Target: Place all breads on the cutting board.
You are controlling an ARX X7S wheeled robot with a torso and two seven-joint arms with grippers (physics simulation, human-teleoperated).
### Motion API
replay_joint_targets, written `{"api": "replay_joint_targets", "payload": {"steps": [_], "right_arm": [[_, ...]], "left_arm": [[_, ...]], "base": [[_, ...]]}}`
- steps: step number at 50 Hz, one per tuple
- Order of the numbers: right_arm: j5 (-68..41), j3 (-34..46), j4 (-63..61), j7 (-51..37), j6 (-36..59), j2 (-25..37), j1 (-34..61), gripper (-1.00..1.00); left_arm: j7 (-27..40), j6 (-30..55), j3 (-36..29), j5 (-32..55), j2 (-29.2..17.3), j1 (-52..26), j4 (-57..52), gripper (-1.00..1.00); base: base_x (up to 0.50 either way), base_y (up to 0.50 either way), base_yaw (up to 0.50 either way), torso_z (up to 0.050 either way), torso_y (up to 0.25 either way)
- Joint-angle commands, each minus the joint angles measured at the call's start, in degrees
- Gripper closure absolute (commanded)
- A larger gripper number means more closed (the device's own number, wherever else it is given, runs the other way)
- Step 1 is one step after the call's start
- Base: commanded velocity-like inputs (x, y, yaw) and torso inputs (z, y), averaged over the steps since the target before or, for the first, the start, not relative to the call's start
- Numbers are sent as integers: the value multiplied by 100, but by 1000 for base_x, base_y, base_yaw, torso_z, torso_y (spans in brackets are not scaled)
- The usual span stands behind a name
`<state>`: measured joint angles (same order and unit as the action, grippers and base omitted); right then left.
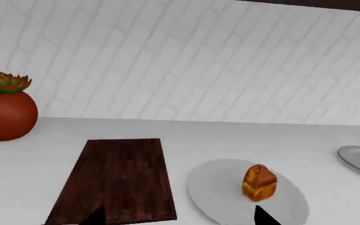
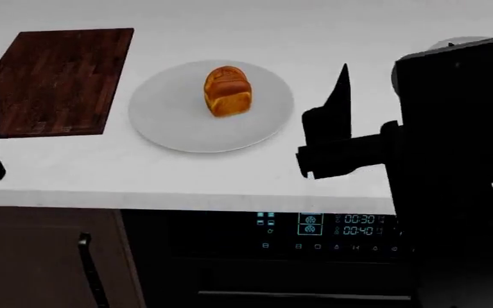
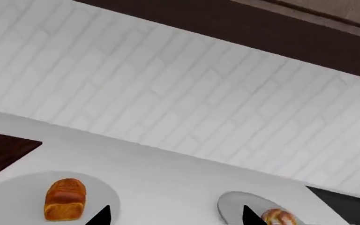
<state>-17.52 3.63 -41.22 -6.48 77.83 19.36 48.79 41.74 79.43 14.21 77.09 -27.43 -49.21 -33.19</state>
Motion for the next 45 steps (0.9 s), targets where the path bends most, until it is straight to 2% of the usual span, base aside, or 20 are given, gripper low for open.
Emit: {"api": "replay_joint_targets", "payload": {"steps": [1, 6, 8, 17, 20, 29, 45], "right_arm": [[-246, 500, 1201, 405, 864, 301, 2549, -100], [-223, 730, 2122, 605, 501, 248, 3202, -100], [-118, 1170, 2257, 678, 195, 404, 3333, -100], [-40, 1639, 2870, 836, -204, 317, 3626, -100], [-1, 1767, 3054, 872, -333, 307, 3680, -100], [36, 1849, 3499, 941, -549, 331, 3649, -100], [-25, 1855, 3364, 942, -313, 583, 3308, -100]], "left_arm": [[1537, 852, -727, 2195, -831, -2749, 1499, -100], [1255, 821, -1214, 1843, -872, -3456, 2229, -100], [1244, 759, -1279, 1864, -871, -3542, 2330, -100], [573, 457, -1492, 1141, -924, -3551, 2332, -100], [539, 425, -1553, 1095, -930, -3641, 2375, -100], [264, 269, -1821, 781, -915, -3791, 2378, -100], [222, 186, -2151, 769, -775, -4070, 2390, -100]], "base": [[0, 0, 0, 0, 0], [205, 0, 0, 0, 0], [500, 110, 0, 0, 0], [493, 371, 0, 0, 0], [457, 429, 0, 0, 0], [477, 303, 0, 0, 0], [500, 1, 0, 0, 1]]}}
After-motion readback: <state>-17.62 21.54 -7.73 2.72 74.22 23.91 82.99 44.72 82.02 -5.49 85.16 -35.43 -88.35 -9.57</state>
